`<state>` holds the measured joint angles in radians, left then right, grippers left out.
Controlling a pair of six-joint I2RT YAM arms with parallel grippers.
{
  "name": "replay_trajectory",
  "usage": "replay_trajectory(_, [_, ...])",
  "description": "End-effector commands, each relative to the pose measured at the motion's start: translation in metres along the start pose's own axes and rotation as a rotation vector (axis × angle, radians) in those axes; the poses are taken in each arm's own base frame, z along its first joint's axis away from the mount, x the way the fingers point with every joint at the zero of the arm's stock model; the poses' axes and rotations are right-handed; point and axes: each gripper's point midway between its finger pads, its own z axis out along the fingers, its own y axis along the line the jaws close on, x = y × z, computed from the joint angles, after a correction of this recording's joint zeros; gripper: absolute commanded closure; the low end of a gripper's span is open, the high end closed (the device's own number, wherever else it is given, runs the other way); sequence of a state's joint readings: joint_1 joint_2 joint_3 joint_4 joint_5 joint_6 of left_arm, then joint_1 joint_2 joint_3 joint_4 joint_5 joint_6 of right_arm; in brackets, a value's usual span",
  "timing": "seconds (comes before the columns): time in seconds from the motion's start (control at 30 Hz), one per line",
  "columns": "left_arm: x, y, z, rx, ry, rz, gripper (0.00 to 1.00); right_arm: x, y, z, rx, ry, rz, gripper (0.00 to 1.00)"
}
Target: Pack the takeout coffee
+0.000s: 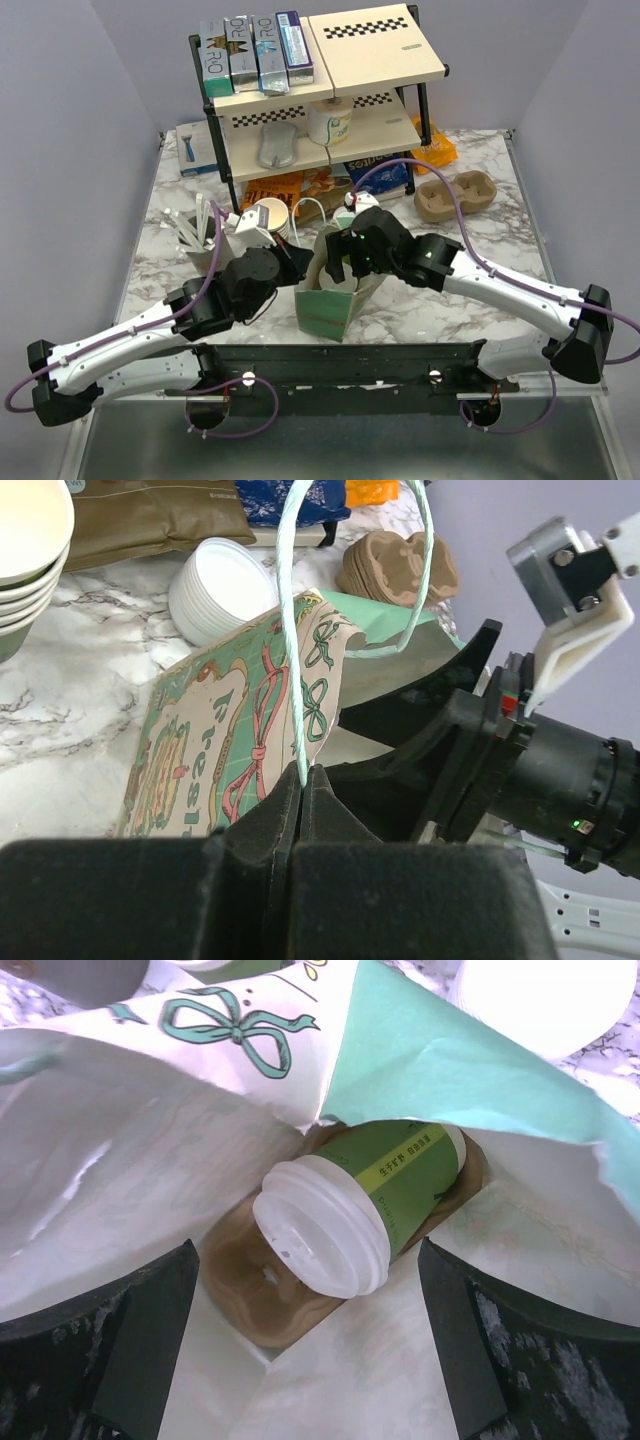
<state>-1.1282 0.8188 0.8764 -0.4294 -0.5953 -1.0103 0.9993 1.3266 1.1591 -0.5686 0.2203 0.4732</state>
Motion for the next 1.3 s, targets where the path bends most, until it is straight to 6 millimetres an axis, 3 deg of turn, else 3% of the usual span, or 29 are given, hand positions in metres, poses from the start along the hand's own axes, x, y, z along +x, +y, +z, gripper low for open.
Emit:
replay_trajectory(0.0, [-0.001, 0.008, 0.001, -0.044, 0.003, 0.032, 1.0, -0.019, 0.001, -0.013, -0.008, -0.062, 0.017, 0.0])
replay_trajectory(0.3, [-0.001, 0.01, 0.003, -0.053, 0.004, 0.048, 1.0, -0.056, 0.007, -0.059, -0.087, -0.212, 0.021, 0.0])
replay_trajectory(0.6, [0.001, 0.011, 0.004, -0.056, 0.011, 0.062, 1.0, -0.088, 0.01, -0.093, -0.123, -0.351, 0.021, 0.0])
replay_trajectory(0.87, [-0.005, 0.007, 0.004, -0.044, -0.007, 0.064, 1.0, -0.13, 0.014, -0.144, -0.186, -0.557, -0.008, 0.0])
replay_trajectory(1.1, [-0.006, 0.001, 0.005, -0.019, -0.012, 0.074, 1.0, -0.143, -0.003, -0.158, -0.102, -0.601, 0.027, 0.0])
replay_trajectory(1.27, [-0.008, 0.0, 0.005, -0.018, -0.014, 0.081, 0.94, -0.12, 0.009, -0.151, -0.145, -0.433, -0.011, 0.0])
